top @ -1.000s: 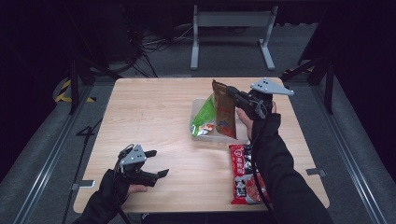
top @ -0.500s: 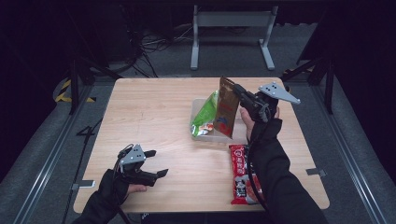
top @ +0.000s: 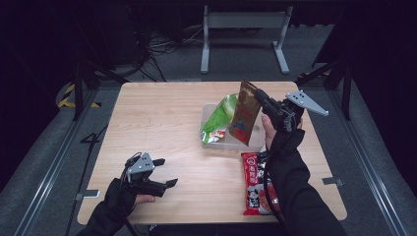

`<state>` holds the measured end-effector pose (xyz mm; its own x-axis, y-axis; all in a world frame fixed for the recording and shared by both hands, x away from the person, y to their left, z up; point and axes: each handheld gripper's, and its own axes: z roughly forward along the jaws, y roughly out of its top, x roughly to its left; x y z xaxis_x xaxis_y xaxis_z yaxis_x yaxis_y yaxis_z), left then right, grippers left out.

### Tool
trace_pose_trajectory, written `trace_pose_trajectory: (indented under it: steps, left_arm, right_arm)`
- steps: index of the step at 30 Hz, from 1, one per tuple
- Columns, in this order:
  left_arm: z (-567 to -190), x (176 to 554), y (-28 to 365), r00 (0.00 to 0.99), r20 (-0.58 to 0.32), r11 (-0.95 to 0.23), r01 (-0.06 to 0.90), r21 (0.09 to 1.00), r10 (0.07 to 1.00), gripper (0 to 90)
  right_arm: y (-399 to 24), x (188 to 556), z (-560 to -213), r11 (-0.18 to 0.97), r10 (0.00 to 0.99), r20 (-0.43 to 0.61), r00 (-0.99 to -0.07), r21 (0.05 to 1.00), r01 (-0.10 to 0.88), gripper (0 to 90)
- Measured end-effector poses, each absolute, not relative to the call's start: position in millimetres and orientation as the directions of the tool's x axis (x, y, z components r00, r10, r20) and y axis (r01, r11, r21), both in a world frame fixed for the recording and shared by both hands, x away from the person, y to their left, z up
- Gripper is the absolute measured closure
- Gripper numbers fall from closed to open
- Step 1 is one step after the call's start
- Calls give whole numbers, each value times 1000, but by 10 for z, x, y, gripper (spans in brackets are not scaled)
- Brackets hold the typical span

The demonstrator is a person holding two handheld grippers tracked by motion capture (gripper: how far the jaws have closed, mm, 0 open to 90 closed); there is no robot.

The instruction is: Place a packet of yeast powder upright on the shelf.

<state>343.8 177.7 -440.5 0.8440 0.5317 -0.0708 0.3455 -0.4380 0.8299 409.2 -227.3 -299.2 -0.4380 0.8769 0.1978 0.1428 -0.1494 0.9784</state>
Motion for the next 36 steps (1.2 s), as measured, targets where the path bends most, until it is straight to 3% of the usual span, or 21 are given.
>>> trace_pose_trajectory:
  steps: [14, 24, 32, 36]
  left_arm:
    - [-4407, 3439, 1749, 848, -73, -441, 345, 828, 525, 158]
    - [-4414, 3444, 1761, 850, -74, -442, 343, 829, 521, 158]
    - [-4411, 3442, 1766, 854, -76, -439, 339, 832, 516, 158]
    - [-4414, 3448, 1785, 853, -81, -434, 341, 834, 516, 158]
  right_arm:
    - [-2396, 4133, -3090, -172, 881, 227, -414, 971, 167, 895]
    - [-2222, 4388, -3083, -128, 889, 204, -410, 970, 207, 895]
    - [-2053, 4617, -3112, -134, 914, 213, -345, 962, 238, 895]
    - [-2004, 4673, -3183, -186, 902, 267, -340, 949, 254, 894]
